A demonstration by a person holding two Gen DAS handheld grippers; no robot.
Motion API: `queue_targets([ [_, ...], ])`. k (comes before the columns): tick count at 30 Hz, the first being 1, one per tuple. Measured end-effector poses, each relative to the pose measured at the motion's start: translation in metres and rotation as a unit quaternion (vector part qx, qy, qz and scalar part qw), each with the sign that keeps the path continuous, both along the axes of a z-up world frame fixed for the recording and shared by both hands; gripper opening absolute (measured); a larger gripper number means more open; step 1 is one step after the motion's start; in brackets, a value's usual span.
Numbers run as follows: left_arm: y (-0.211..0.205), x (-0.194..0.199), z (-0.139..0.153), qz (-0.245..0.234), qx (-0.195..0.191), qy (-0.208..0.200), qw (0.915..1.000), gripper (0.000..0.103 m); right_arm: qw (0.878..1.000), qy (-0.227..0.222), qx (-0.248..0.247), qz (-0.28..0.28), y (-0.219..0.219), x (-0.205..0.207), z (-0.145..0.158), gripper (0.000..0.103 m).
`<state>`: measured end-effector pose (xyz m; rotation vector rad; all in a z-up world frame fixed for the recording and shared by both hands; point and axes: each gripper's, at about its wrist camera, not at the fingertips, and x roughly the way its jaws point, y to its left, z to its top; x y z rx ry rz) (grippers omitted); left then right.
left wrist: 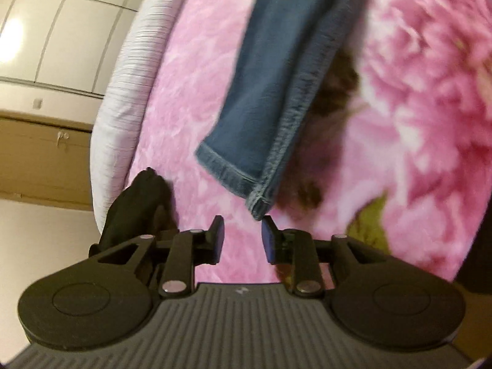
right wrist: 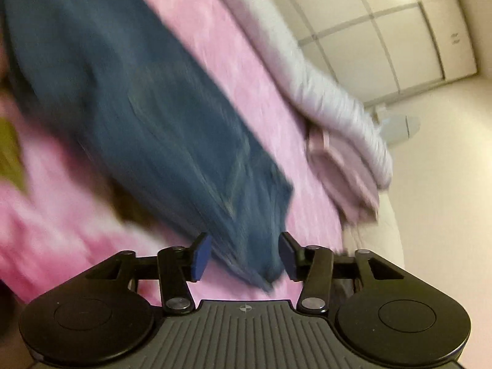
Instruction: Fold clothes
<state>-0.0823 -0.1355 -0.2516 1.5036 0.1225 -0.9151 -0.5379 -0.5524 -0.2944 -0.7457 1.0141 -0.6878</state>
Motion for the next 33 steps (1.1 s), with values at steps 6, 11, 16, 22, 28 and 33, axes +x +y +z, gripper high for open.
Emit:
queue_targets([
  [6, 0.006, 0.007, 0.000, -0.028, 0.041, -0.057, 0.9972, 0.038, 0.992, -0.079, 0.059, 0.074, 0.083, 0.040, 0.010, 0.055],
  [11, 0.027, -0.007, -0.005, -0.035, 0.031, -0.052, 0.9975, 0.038, 0.984, -0.097, 0.084, 0.121, 0.125, 0.080, -0.001, 0.056],
  [16, -0.012, -0.024, -0.007, -0.080, -0.041, -0.001, 0.9960, 0.039, 0.979, -0.115, 0.117, 0.119, 0.145, 0.105, 0.000, 0.057],
  [22, -0.038, -0.024, -0.050, -0.130, 0.014, -0.051, 0.9901, 0.027, 0.978, -0.141, 0.126, 0.091, 0.157, 0.095, 0.004, 0.058],
  [28, -0.024, -0.014, -0.028, -0.121, -0.038, -0.069, 0.9895, 0.003, 0.975, -0.161, 0.147, 0.046, 0.152, 0.082, 0.001, 0.060],
  [33, -0.017, -0.025, -0.041, -0.113, -0.015, -0.052, 0.9921, 0.003, 0.964, -0.193, 0.183, -0.002, 0.142, 0.072, -0.001, 0.069],
])
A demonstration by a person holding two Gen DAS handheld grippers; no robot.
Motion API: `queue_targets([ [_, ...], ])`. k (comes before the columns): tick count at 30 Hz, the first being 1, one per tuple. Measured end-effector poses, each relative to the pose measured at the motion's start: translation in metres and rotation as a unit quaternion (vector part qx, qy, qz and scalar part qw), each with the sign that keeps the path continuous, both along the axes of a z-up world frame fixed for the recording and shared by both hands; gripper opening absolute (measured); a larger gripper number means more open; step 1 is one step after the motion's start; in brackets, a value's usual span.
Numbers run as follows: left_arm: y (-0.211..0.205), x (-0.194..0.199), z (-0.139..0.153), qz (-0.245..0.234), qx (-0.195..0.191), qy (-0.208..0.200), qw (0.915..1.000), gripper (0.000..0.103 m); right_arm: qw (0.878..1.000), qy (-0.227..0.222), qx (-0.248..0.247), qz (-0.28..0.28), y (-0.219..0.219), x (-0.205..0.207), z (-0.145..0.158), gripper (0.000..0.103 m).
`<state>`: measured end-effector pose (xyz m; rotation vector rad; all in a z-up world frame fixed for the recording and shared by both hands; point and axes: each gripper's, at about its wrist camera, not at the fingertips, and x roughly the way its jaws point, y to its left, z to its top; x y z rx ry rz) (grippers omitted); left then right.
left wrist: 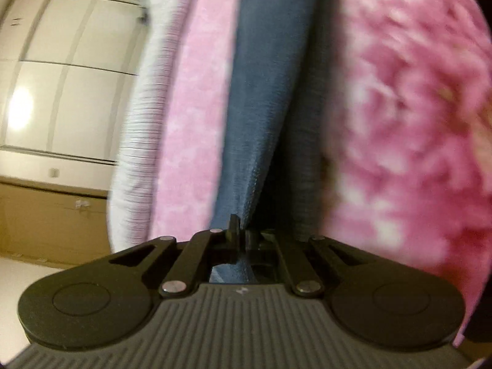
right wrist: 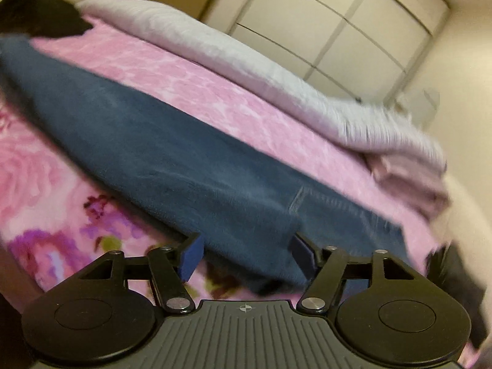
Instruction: Fold clothes
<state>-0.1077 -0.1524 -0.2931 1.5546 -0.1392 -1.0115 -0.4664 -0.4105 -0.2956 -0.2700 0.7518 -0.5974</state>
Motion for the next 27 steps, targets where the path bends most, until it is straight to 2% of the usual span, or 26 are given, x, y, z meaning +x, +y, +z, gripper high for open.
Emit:
queue_targets([
  [6, 0.000, 0.000, -0.021, 0.013, 0.021, 0.005, 0.9997, 0.005, 0.999, -0.009, 0.001, -0.045, -0.009, -0.012, -0.003, 0.073],
  [11, 0.008, 0.001, -0.005, 0.036, 0.023, 0.021, 0.9989, 0.019, 0.993, -0.041, 0.032, -0.103, -0.034, -0.025, -0.004, 0.073],
  [14, 0.014, -0.007, 0.011, 0.039, 0.008, 0.021, 0.9990, 0.019, 0.989, -0.063, 0.041, -0.127, -0.044, -0.029, -0.004, 0.073],
  [17, 0.014, -0.024, 0.027, 0.024, -0.014, 0.020, 0.9994, 0.020, 0.981, -0.102, 0.077, -0.146, -0.056, -0.034, -0.006, 0.073],
  [18, 0.013, -0.033, 0.032, 0.013, -0.023, 0.020, 0.9994, 0.021, 0.975, -0.124, 0.095, -0.158, -0.060, -0.038, -0.006, 0.068],
  [19, 0.009, -0.042, 0.036, 0.003, -0.032, 0.025, 0.9992, 0.023, 0.970, -0.139, 0.108, -0.169, -0.063, -0.041, -0.005, 0.051],
  [21, -0.002, -0.059, 0.039, -0.021, -0.046, 0.038, 0.9980, 0.024, 0.963, -0.157, 0.129, -0.178, -0.065, -0.045, -0.004, 0.026],
  [22, -0.009, -0.067, 0.038, -0.035, -0.048, 0.045, 0.9972, 0.025, 0.961, -0.163, 0.136, -0.179, -0.065, -0.046, -0.003, 0.018],
  [23, -0.018, -0.075, 0.034, -0.050, -0.046, 0.048, 0.9965, 0.025, 0.960, -0.167, 0.137, -0.180, -0.063, -0.046, -0.002, 0.012],
  [27, -0.046, -0.101, 0.016, -0.100, -0.025, 0.041, 0.9938, 0.025, 0.955, -0.175, 0.147, -0.188, -0.055, -0.050, 0.004, 0.007],
])
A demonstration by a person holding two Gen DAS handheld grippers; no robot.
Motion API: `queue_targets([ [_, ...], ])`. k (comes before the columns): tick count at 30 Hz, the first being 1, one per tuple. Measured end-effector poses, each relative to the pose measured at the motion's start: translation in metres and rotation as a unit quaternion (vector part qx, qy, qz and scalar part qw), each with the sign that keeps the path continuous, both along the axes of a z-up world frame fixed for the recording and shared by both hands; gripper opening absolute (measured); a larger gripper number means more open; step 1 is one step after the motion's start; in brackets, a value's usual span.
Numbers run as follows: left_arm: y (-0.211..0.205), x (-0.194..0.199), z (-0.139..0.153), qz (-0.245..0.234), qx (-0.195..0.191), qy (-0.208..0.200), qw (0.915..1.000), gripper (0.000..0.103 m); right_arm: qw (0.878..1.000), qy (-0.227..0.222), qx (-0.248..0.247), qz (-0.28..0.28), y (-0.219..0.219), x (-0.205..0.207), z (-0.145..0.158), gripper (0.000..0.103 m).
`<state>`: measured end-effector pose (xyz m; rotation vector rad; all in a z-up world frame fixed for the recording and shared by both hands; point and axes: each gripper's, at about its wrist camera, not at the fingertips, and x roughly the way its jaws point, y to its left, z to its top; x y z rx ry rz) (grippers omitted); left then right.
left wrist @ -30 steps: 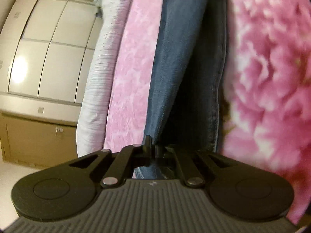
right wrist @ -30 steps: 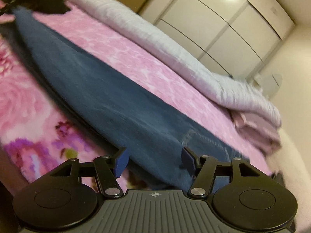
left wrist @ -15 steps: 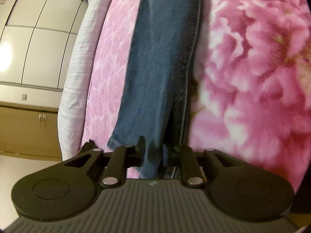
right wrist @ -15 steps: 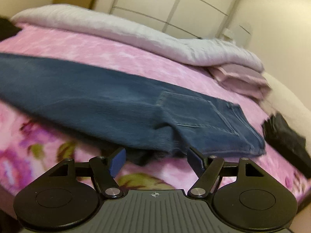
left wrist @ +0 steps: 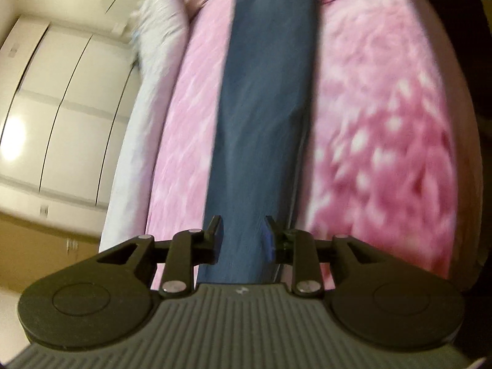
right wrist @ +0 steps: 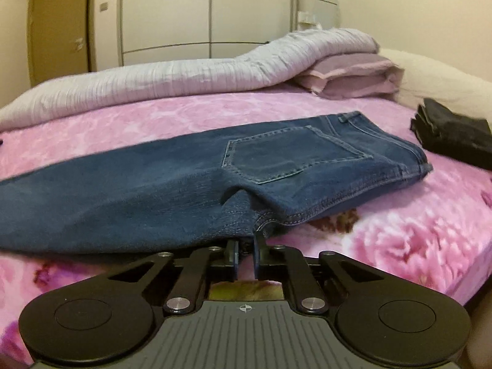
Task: Fold clothes
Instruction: 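Release the jeans with both grippers and move the left gripper to the leg hems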
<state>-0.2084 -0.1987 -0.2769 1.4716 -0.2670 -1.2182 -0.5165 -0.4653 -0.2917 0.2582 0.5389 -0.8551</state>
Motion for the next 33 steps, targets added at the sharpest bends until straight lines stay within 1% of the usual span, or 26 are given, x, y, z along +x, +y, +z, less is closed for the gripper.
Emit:
queue_targets([
  [4, -0.028, -0.012, -0.011, -0.028, 0.004, 0.025, 0.9993, 0.025, 1.000, 0.004, 0.000, 0.006, 0.009, -0.002, 0.005, 0.007],
  [7, -0.037, -0.024, -0.016, -0.043, 0.005, 0.025, 0.9987, 0.026, 1.000, 0.008, 0.000, 0.011, 0.015, -0.004, 0.009, 0.007],
  [9, -0.038, -0.033, -0.016, -0.049, 0.005, 0.027, 0.9984, 0.028, 1.000, 0.010, 0.000, 0.014, 0.020, -0.005, 0.012, 0.008],
  [10, -0.039, -0.031, -0.016, -0.046, 0.003, 0.032, 0.9984, 0.032, 1.000, 0.011, 0.000, 0.016, 0.022, -0.006, 0.013, 0.008],
  [11, -0.040, -0.027, -0.015, -0.041, 0.003, 0.039, 0.9984, 0.033, 1.000, 0.012, 0.000, 0.018, 0.024, -0.006, 0.015, 0.008],
  [14, -0.042, -0.013, -0.013, -0.023, -0.001, 0.059, 0.9980, 0.034, 1.000, 0.014, -0.001, 0.023, 0.030, -0.009, 0.020, 0.010],
  [17, -0.037, 0.011, -0.003, 0.013, -0.003, 0.091, 0.9958, 0.035, 0.999, -0.003, -0.022, 0.037, 0.037, -0.012, 0.034, 0.013],
  [20, -0.028, 0.035, 0.002, 0.049, 0.000, 0.117, 0.9919, 0.037, 0.998, -0.014, -0.032, 0.057, 0.035, -0.004, 0.038, 0.026],
  [21, -0.026, 0.042, 0.004, 0.060, 0.000, 0.125, 0.9904, 0.038, 0.997, -0.018, -0.036, 0.064, 0.034, -0.001, 0.039, 0.034],
  [22, -0.022, 0.048, 0.006, 0.070, -0.002, 0.133, 0.9886, 0.038, 0.997, -0.020, -0.036, 0.070, 0.032, 0.003, 0.039, 0.038],
  [25, -0.006, 0.067, 0.011, 0.104, -0.007, 0.155, 0.9824, 0.039, 0.997, -0.024, -0.009, 0.073, 0.018, 0.015, 0.029, 0.039],
  [28, 0.009, 0.088, 0.021, 0.138, -0.014, 0.193, 0.9714, 0.041, 0.997, -0.012, 0.006, 0.082, 0.017, 0.022, 0.025, 0.040],
  [29, 0.013, 0.096, 0.027, 0.154, -0.018, 0.214, 0.9644, 0.042, 0.996, -0.008, 0.010, 0.084, 0.017, 0.024, 0.023, 0.040],
  [31, 0.022, 0.114, 0.041, 0.192, -0.038, 0.271, 0.9425, 0.043, 0.996, 0.000, 0.020, 0.090, 0.016, 0.028, 0.020, 0.041],
  [32, 0.025, 0.123, 0.048, 0.206, -0.054, 0.293, 0.9322, 0.043, 0.995, 0.005, 0.025, 0.093, 0.016, 0.030, 0.018, 0.041],
  [33, 0.029, 0.132, 0.054, 0.220, -0.072, 0.303, 0.9245, 0.043, 0.995, 0.009, 0.030, 0.096, 0.016, 0.032, 0.017, 0.041],
])
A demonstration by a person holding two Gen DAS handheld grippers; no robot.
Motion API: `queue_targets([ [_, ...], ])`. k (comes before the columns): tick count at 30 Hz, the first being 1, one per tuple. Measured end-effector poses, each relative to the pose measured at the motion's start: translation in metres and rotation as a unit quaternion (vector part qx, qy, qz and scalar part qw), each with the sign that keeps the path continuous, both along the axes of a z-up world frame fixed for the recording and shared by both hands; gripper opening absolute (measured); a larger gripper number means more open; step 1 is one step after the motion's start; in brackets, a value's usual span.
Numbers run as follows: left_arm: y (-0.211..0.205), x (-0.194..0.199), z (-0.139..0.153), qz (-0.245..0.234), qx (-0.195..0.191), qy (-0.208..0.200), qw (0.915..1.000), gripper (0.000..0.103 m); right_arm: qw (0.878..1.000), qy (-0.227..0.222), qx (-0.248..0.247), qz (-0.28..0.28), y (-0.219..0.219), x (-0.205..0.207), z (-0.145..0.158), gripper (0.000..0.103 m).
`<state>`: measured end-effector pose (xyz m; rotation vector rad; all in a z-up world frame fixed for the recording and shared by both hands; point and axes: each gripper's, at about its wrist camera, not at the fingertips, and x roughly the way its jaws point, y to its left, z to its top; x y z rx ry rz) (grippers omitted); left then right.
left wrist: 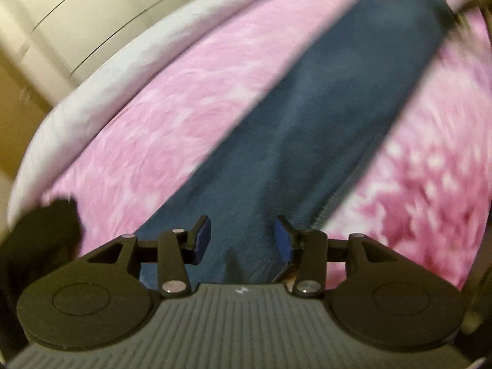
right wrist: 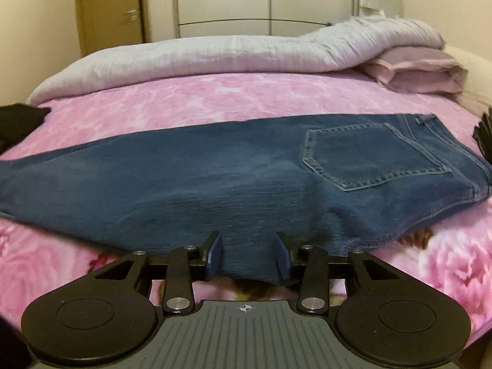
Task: Fold clothes
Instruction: 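Release the jeans with both grippers and move the left gripper to the leg hems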
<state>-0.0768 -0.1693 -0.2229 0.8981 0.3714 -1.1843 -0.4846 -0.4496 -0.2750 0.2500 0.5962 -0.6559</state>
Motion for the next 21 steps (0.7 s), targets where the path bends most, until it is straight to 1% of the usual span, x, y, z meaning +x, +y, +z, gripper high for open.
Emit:
queue_targets([
  [2, 0.005, 0.020, 0.009, 0.047, -0.021, -0.003, 0.9987, 0.041, 1.000, 0.009, 0.009, 0.006, 0.000, 0.004, -0.003, 0.042],
  [4, 0.010, 0.046, 0.014, 0.098, -0.038, 0.015, 0.9944, 0.041, 1.000, 0.017, 0.016, 0.011, -0.001, 0.008, -0.006, 0.042],
  [6, 0.012, 0.073, 0.017, 0.149, -0.054, 0.050, 0.9861, 0.041, 1.000, 0.021, 0.012, 0.010, 0.002, 0.010, -0.005, 0.042],
  [8, 0.012, 0.096, 0.016, 0.176, -0.068, 0.102, 0.9768, 0.040, 1.000, 0.025, 0.008, 0.011, 0.005, 0.013, -0.006, 0.043],
  [9, 0.009, 0.105, 0.014, 0.184, -0.073, 0.124, 0.9725, 0.036, 1.000, 0.027, 0.006, 0.012, 0.006, 0.015, -0.006, 0.043],
  [10, 0.006, 0.113, 0.011, 0.195, -0.069, 0.133, 0.9693, 0.021, 0.999, 0.029, 0.004, 0.014, 0.007, 0.017, -0.006, 0.043],
  [11, 0.003, 0.119, 0.007, 0.208, -0.062, 0.138, 0.9662, 0.000, 0.999, 0.030, 0.003, 0.016, 0.008, 0.018, -0.006, 0.044],
  [12, -0.001, 0.125, 0.002, 0.224, -0.047, 0.125, 0.9653, 0.001, 0.999, 0.033, -0.001, 0.018, 0.009, 0.021, -0.005, 0.044],
  [13, -0.005, 0.127, -0.003, 0.229, -0.036, 0.106, 0.9669, 0.001, 0.999, 0.036, -0.004, 0.020, 0.011, 0.023, -0.005, 0.044],
  [15, -0.009, 0.129, -0.011, 0.225, -0.024, 0.073, 0.9714, 0.001, 0.999, 0.041, -0.010, 0.026, 0.014, 0.029, -0.003, 0.044],
  [17, -0.013, 0.130, -0.018, 0.234, 0.008, 0.037, 0.9716, 0.001, 0.998, 0.043, -0.018, 0.035, 0.019, 0.033, -0.001, 0.044],
  [19, -0.007, 0.131, -0.021, 0.234, 0.020, 0.015, 0.9719, 0.003, 0.997, 0.044, -0.031, 0.051, 0.026, 0.039, 0.003, 0.044],
  [21, 0.005, 0.131, -0.015, 0.248, 0.003, 0.010, 0.9686, 0.004, 0.995, 0.043, -0.038, 0.076, 0.036, 0.047, 0.006, 0.044],
])
